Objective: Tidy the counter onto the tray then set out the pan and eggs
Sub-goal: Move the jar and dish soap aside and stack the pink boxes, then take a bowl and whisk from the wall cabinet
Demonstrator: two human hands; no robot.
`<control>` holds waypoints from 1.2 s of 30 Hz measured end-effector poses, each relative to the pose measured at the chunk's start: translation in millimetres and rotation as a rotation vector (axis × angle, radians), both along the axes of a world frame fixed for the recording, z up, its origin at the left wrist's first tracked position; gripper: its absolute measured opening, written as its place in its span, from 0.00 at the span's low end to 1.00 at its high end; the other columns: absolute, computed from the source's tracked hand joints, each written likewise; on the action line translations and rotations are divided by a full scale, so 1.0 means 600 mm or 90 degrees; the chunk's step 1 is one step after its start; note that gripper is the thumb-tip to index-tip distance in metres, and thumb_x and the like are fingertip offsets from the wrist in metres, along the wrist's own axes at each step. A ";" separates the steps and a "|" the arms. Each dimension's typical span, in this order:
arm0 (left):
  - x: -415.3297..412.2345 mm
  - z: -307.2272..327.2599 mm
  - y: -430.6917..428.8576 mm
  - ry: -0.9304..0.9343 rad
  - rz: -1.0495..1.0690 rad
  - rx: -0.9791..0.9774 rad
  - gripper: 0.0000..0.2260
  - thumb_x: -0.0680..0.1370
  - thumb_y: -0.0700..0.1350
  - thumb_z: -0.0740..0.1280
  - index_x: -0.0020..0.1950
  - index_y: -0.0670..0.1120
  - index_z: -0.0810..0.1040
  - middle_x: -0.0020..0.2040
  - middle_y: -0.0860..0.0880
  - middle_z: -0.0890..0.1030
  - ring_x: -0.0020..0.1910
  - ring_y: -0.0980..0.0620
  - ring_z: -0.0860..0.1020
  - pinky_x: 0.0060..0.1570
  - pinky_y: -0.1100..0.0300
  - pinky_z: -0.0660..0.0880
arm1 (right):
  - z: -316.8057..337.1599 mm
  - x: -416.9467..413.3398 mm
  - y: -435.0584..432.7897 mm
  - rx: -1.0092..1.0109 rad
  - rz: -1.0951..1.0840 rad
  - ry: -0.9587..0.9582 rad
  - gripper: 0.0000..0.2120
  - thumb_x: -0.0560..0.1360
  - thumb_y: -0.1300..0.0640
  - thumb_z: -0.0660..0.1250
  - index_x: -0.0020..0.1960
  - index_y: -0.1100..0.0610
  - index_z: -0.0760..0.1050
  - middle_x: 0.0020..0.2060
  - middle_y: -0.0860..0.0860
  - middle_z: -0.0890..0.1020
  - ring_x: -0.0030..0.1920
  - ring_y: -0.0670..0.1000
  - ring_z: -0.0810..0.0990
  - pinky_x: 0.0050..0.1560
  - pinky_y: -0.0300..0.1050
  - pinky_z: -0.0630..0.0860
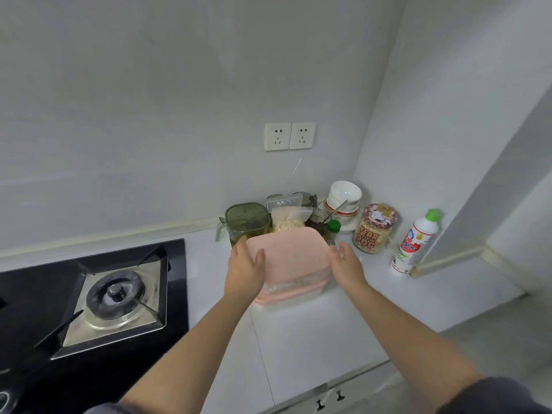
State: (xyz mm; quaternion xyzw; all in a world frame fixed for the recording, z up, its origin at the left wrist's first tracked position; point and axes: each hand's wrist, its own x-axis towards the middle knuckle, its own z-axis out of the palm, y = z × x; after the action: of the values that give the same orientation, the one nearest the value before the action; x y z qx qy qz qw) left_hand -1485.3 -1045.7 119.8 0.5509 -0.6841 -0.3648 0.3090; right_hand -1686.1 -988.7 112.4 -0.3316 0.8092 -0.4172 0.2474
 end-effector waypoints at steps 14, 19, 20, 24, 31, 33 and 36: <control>0.002 0.496 0.097 -0.112 -0.196 -0.679 0.17 0.80 0.47 0.61 0.69 0.46 0.70 0.65 0.48 0.72 0.64 0.47 0.70 0.60 0.52 0.69 | 0.465 0.015 0.058 -0.460 -0.043 0.207 0.14 0.81 0.58 0.58 0.64 0.58 0.73 0.60 0.52 0.78 0.60 0.51 0.76 0.61 0.40 0.69; -0.044 0.676 0.110 -0.108 -0.166 -0.865 0.16 0.79 0.46 0.62 0.66 0.45 0.72 0.63 0.47 0.73 0.61 0.46 0.71 0.56 0.50 0.71 | 0.631 -0.029 0.050 -0.583 -0.056 0.284 0.12 0.80 0.60 0.59 0.62 0.59 0.75 0.57 0.53 0.80 0.58 0.50 0.77 0.57 0.37 0.68; -0.056 0.706 0.108 -0.111 -0.155 -0.892 0.16 0.79 0.45 0.62 0.66 0.44 0.72 0.62 0.47 0.73 0.61 0.45 0.72 0.56 0.50 0.71 | 0.658 -0.038 0.048 -0.594 -0.056 0.301 0.12 0.80 0.60 0.59 0.62 0.59 0.75 0.57 0.53 0.80 0.58 0.51 0.77 0.56 0.37 0.67; -0.116 0.830 0.083 -0.149 -0.090 -0.988 0.16 0.80 0.46 0.59 0.68 0.46 0.70 0.65 0.49 0.72 0.62 0.47 0.70 0.55 0.54 0.69 | 0.775 -0.096 0.021 -0.654 -0.051 0.344 0.14 0.80 0.59 0.58 0.64 0.57 0.73 0.60 0.50 0.78 0.61 0.49 0.75 0.59 0.40 0.68; -0.184 0.970 0.004 -0.210 0.076 -1.034 0.18 0.79 0.45 0.58 0.70 0.46 0.66 0.64 0.48 0.71 0.61 0.46 0.70 0.52 0.55 0.67 | 0.915 -0.164 -0.029 -0.683 -0.030 0.475 0.18 0.81 0.59 0.56 0.70 0.56 0.70 0.68 0.50 0.73 0.68 0.50 0.70 0.67 0.40 0.63; -0.204 1.004 -0.008 -0.198 0.118 -1.059 0.19 0.79 0.44 0.59 0.70 0.46 0.65 0.62 0.47 0.72 0.59 0.46 0.70 0.52 0.55 0.67 | 0.937 -0.177 -0.047 -0.719 -0.040 0.510 0.18 0.80 0.60 0.56 0.68 0.56 0.73 0.69 0.49 0.72 0.70 0.48 0.69 0.70 0.42 0.63; -0.233 1.046 -0.015 -0.181 0.159 -1.086 0.21 0.78 0.43 0.59 0.71 0.46 0.63 0.59 0.47 0.73 0.57 0.45 0.70 0.48 0.55 0.67 | 0.940 -0.190 -0.071 -0.765 -0.101 0.553 0.18 0.79 0.61 0.56 0.64 0.53 0.77 0.68 0.46 0.74 0.69 0.47 0.69 0.70 0.47 0.66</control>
State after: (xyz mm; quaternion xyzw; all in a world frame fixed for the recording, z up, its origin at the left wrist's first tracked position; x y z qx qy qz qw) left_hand -1625.3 -1054.6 747.4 0.2433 -0.6903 0.3803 0.5653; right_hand -1800.2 -1031.2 676.1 -0.4852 0.4882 -0.6358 -0.3493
